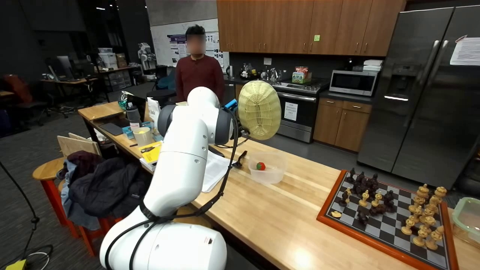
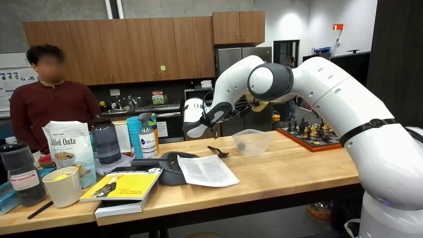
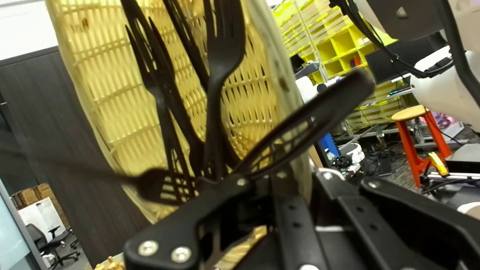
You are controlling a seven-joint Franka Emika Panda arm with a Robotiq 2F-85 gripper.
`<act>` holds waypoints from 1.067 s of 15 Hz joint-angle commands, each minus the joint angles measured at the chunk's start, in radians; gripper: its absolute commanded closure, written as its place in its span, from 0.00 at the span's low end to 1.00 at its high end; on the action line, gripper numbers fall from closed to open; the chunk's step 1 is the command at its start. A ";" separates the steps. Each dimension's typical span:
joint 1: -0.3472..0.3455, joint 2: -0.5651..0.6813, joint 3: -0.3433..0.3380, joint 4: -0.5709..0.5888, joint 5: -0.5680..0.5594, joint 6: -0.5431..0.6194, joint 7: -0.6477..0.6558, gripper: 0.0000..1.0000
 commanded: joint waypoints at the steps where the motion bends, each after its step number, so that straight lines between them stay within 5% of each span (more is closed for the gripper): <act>1: 0.005 0.045 -0.034 0.044 -0.054 -0.037 -0.052 0.98; 16: 0.006 0.060 -0.032 0.107 -0.051 0.006 -0.098 0.98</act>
